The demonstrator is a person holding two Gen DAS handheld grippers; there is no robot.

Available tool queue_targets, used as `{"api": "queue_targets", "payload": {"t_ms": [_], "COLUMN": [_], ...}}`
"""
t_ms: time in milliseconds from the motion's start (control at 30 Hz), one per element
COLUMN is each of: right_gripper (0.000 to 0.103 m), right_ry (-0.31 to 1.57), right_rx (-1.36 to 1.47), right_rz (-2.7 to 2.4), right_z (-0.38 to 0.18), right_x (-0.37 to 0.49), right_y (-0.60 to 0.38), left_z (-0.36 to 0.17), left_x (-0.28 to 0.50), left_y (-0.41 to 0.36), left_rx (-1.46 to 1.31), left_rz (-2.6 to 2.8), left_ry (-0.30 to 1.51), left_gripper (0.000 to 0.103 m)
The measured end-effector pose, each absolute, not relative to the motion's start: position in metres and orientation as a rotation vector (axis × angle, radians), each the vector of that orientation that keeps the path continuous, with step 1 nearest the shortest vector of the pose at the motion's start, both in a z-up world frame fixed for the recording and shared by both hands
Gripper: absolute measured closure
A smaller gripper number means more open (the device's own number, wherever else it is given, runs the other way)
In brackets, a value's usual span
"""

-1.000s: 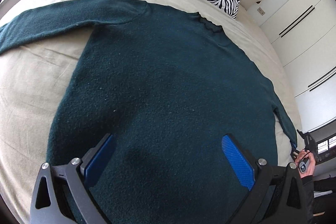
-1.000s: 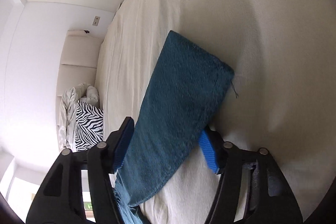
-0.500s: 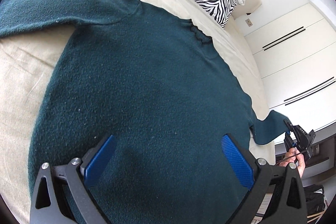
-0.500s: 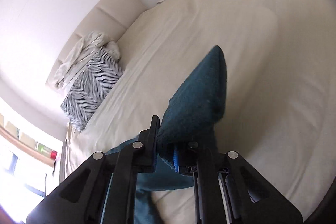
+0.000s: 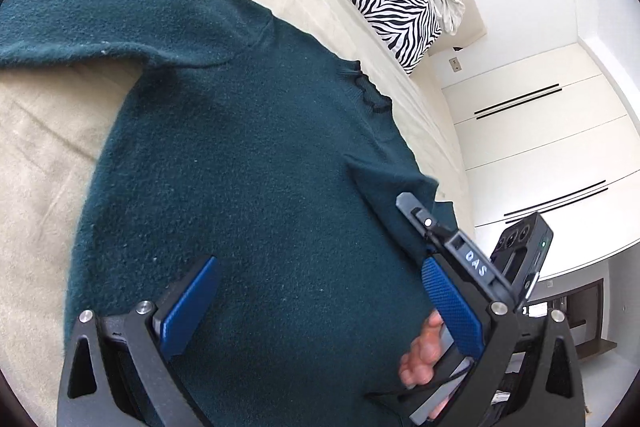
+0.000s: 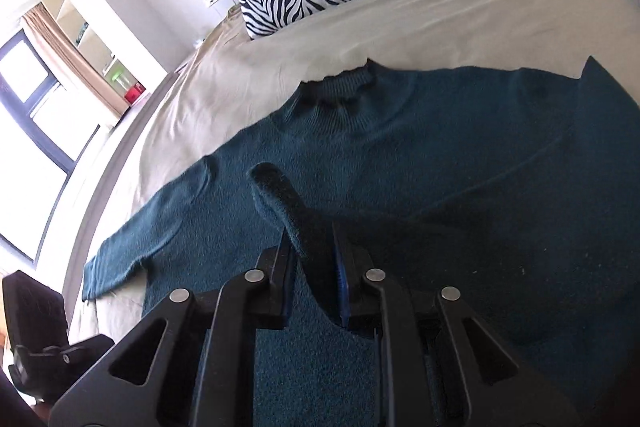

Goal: Fold small clothes

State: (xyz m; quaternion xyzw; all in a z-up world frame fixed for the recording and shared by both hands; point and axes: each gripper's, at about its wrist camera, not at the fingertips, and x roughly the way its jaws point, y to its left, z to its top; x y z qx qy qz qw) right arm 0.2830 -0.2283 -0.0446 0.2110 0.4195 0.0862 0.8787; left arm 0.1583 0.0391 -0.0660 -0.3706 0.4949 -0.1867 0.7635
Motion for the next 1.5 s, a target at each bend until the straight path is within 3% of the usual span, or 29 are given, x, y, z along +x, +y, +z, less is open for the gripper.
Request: {"api": "queue_targets", "payload": {"t_ms": [33,100,433,533,600,667,700,767,1067,1500], "right_gripper": [0.056,0.029,0.027,0.027,0.027,0.029,0.029,0.029,0.029,0.029], "right_ry": [0.878,0.863,0.797,0.757,0.742,0.731,0.723,0.715,0.681,0.669], "right_rx": [0.461,0.534,0.879,0.981,1.028,1.067,1.082,1.089,1.162,1.344], "right_rz": [0.207,0.220,0.192,0.162,0.138,0.131,0.134,0.133,0.124,0.074], "right_z": [-0.054,-0.060,-0.061,-0.068,-0.075,-0.081,-0.082,-0.082,-0.080,-0.090], "right_x": [0.273,0.258,0.146,0.123,0.117,0.110,0.107,0.099,0.091,0.162], "right_y": [-0.217,-0.224,-0.292,-0.323,-0.337,-0.348,-0.353,-0.359,-0.374,-0.388], "left_z": [-0.067,-0.068,-0.086,-0.081,-0.080,-0.079,-0.077,-0.073,-0.017,-0.061], "left_x": [0.162,0.172,0.206,0.212,0.217,0.221,0.222,0.226,0.244,0.261], "left_y": [0.034,0.019,-0.048,-0.063,-0.070,-0.073,-0.072,-0.067,-0.024,0.004], "left_rx": [-0.808,-0.807,-0.755,-0.673,-0.623,-0.587,-0.578,-0.581,-0.484,-0.506], "left_rz": [-0.419,-0.452,-0.451,-0.431,-0.404,-0.389,-0.382,-0.396,-0.329,-0.244], "left_ry": [1.080,1.090,1.198,1.222,1.235,1.242,1.242,1.229,1.007,1.016], "left_gripper": [0.000,0.000,0.004,0.034,0.046,0.067,0.073,0.094,0.094,0.094]}}
